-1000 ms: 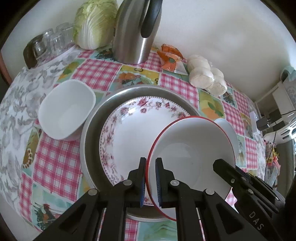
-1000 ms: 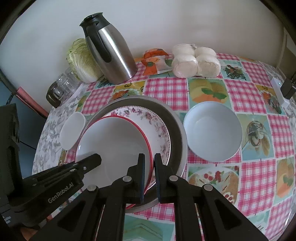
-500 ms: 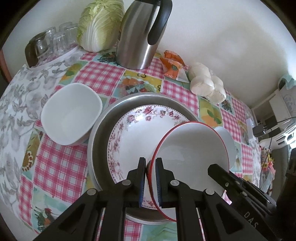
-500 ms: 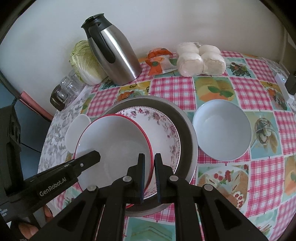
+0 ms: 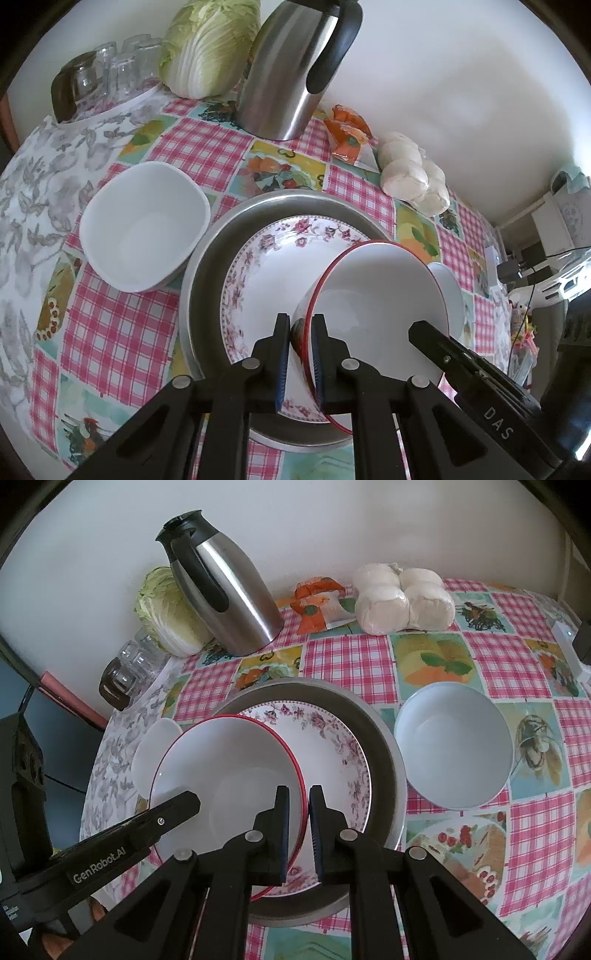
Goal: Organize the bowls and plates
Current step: 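Lift the red-rimmed bowl with both tools and carry it over the basin, then lower the bowl onto the floral plate and open both tools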
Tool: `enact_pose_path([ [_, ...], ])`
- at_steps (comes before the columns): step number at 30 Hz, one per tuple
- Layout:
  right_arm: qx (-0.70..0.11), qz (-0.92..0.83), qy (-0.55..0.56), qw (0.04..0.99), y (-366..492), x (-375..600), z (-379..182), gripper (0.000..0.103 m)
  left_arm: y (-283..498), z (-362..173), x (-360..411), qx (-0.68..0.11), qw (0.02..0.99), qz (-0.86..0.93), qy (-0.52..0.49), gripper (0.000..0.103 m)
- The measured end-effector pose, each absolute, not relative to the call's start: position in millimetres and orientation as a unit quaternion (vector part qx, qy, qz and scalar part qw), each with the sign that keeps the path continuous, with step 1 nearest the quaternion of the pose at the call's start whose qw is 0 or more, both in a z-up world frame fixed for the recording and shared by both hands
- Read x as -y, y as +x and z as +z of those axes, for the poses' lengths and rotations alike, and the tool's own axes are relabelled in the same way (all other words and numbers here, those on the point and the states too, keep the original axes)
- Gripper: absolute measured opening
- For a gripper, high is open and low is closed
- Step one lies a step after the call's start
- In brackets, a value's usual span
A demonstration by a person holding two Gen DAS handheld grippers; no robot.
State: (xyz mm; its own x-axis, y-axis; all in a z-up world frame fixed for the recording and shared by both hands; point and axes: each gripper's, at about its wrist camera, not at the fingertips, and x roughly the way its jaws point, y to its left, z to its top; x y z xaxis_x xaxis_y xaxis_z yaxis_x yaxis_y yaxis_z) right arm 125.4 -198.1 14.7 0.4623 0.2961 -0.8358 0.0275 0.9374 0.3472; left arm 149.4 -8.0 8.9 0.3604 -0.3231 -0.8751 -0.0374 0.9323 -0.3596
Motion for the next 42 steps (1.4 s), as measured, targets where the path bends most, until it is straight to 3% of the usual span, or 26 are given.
enact_pose_path([
  [42, -0.522, 0.070, 0.164, 0.834, 144, 195, -9, 0.013, 170, -20, 2, -0.570, 0.796, -0.088, -0.186, 0.017],
])
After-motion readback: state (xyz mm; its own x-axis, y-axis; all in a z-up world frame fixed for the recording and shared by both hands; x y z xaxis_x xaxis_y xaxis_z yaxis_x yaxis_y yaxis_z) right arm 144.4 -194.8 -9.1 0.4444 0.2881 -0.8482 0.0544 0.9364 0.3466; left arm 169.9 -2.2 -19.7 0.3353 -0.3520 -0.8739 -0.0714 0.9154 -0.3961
